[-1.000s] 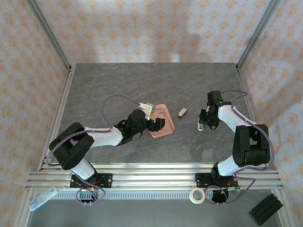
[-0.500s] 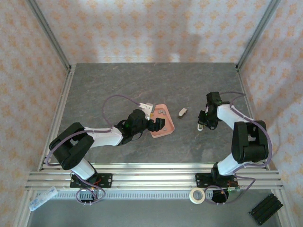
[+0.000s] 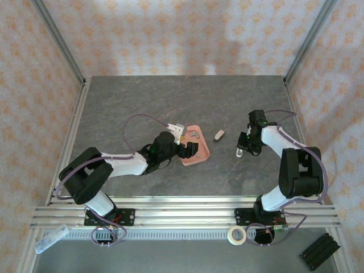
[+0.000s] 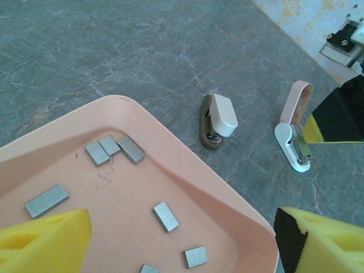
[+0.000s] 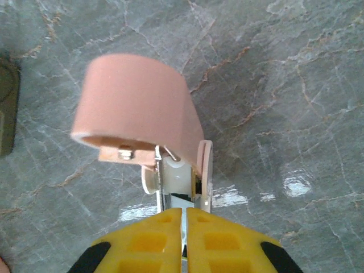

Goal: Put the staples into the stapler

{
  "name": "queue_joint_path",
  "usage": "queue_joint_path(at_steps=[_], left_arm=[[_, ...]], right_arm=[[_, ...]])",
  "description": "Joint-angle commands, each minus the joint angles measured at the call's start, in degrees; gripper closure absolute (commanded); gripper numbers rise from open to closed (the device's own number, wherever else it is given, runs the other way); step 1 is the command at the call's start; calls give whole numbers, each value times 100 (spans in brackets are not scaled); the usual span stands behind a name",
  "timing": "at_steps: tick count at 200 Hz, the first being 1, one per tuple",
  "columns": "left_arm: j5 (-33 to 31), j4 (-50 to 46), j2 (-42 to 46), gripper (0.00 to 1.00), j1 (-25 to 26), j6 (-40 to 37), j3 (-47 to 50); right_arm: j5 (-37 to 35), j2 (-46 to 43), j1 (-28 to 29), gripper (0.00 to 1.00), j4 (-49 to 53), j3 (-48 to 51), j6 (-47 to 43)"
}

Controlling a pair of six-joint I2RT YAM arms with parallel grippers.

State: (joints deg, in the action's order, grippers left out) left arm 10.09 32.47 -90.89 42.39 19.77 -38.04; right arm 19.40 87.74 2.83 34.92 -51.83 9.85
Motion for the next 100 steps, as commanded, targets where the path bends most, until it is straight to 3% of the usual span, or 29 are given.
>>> queue_joint_path(at_steps=[1, 42, 79, 100], left_arm=[[-72, 112, 133, 16, 32, -103, -28], [-70, 117, 143, 16, 32, -100, -4], [-65, 113, 134, 16, 32, -103, -9], [-81, 103, 154, 16, 32, -106, -1]], right_arm=[[34, -187, -28, 90, 103, 4, 41], [89, -198, -28, 89, 91, 33, 73], [90, -21, -46, 75, 50, 41, 130], [69, 27, -80, 73, 10, 59, 155]])
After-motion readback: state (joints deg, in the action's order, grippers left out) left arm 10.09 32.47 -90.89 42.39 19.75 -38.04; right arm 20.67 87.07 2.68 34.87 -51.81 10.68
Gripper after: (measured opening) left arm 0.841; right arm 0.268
